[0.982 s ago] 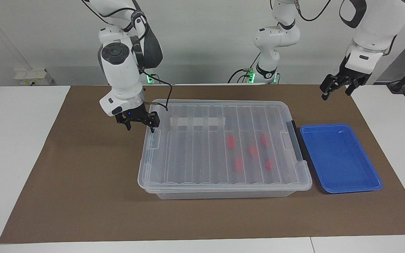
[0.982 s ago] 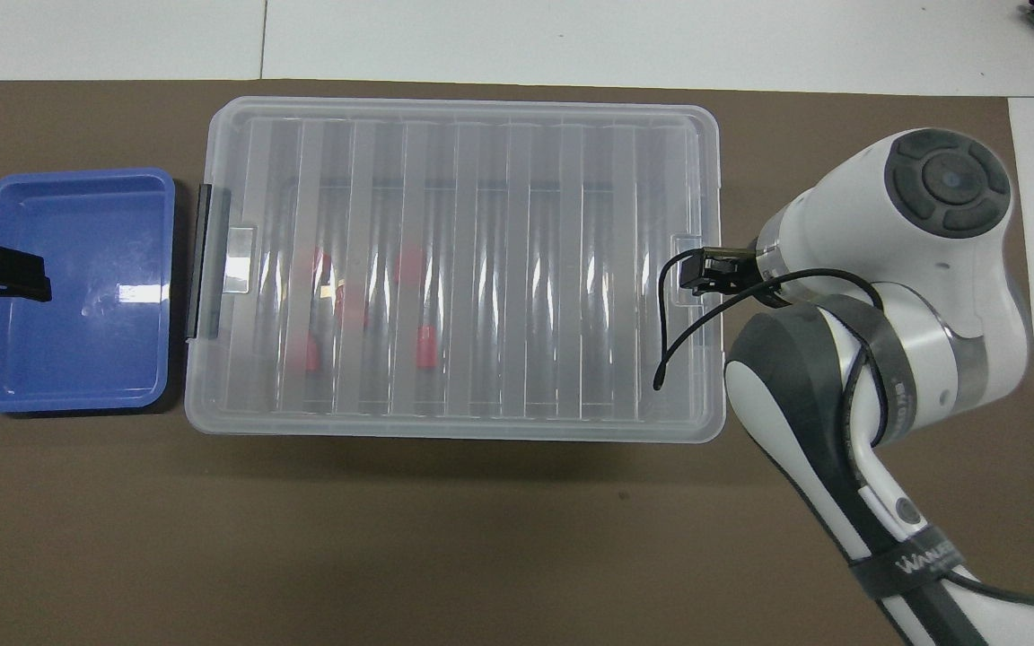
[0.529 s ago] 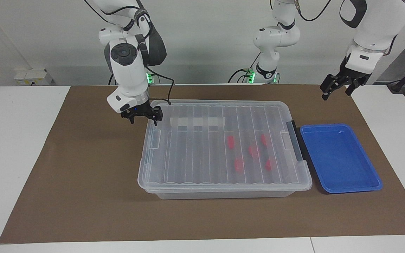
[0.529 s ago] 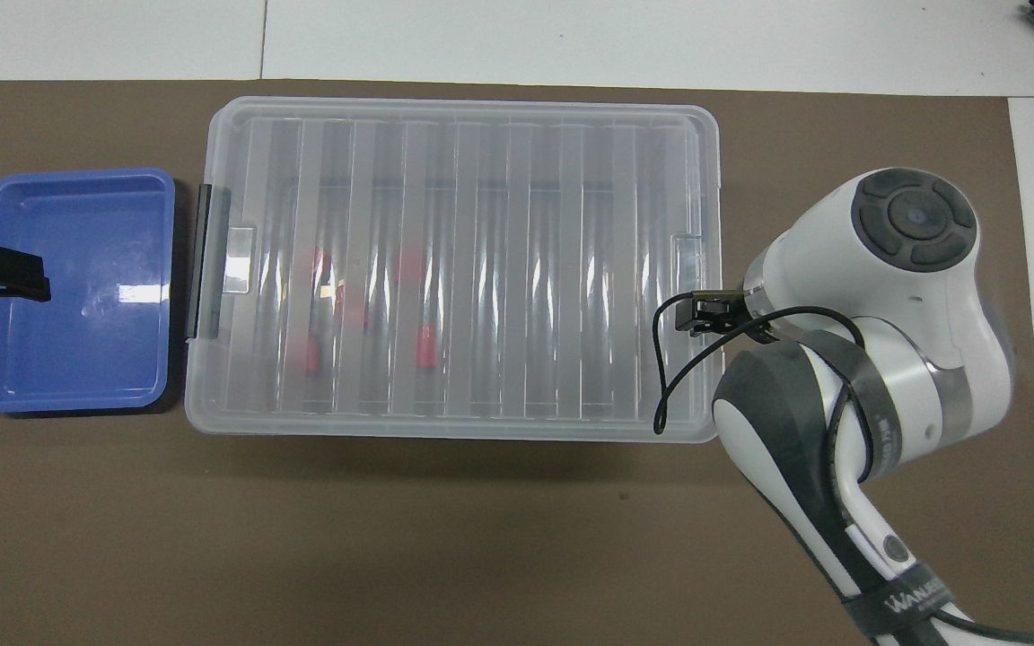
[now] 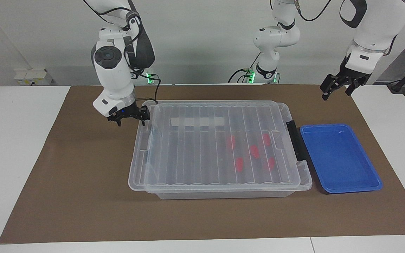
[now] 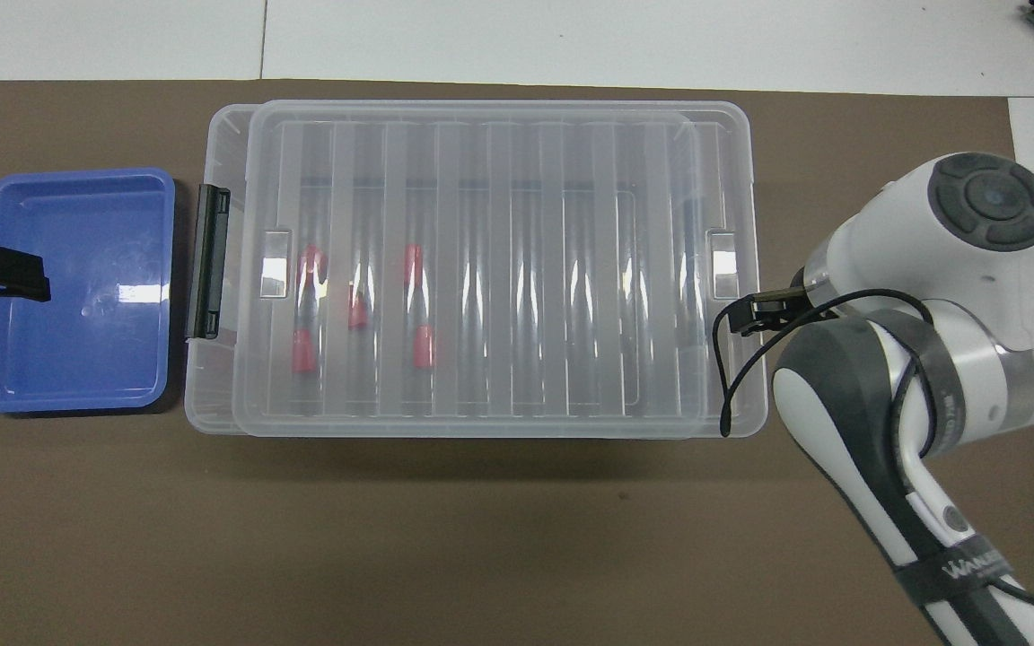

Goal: Place red block in blue tray from box
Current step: 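Slide the clear lid away from the blue tray with the right gripper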

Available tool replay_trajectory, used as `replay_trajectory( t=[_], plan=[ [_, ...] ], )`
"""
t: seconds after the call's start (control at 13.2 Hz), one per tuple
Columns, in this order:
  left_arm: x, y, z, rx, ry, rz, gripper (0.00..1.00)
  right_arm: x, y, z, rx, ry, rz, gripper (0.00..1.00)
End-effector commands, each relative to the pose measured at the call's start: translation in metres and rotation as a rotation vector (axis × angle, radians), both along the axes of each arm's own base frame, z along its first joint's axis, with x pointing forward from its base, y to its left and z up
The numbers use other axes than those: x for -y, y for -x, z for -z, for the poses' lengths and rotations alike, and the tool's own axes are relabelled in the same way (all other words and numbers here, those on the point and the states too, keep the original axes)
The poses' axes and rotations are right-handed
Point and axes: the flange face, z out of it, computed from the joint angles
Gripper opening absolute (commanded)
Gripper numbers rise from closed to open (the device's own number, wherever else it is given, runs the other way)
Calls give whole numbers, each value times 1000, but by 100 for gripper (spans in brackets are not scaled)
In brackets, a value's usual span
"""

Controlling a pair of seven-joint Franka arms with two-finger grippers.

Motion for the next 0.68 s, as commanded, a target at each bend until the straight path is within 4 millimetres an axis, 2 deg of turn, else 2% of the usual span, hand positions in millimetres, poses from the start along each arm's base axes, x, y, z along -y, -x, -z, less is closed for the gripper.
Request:
replay_trajectory(
  t=[0.0,0.23,0.45,0.6],
  plan=[
    [-3,8,-1,15,7,3,100,36,4,-3,-7,11,-56,99],
    [-4,8,-1,15,6,2,100,69,7,-7,-37,6,-96,100],
    [-1,8,2,11,7,-1,100,114,9,-10,-46,-8,-150,100],
    [5,0,5,76,22,-75,100,131,10,-10,-50,-13,-182,100]
  ],
)
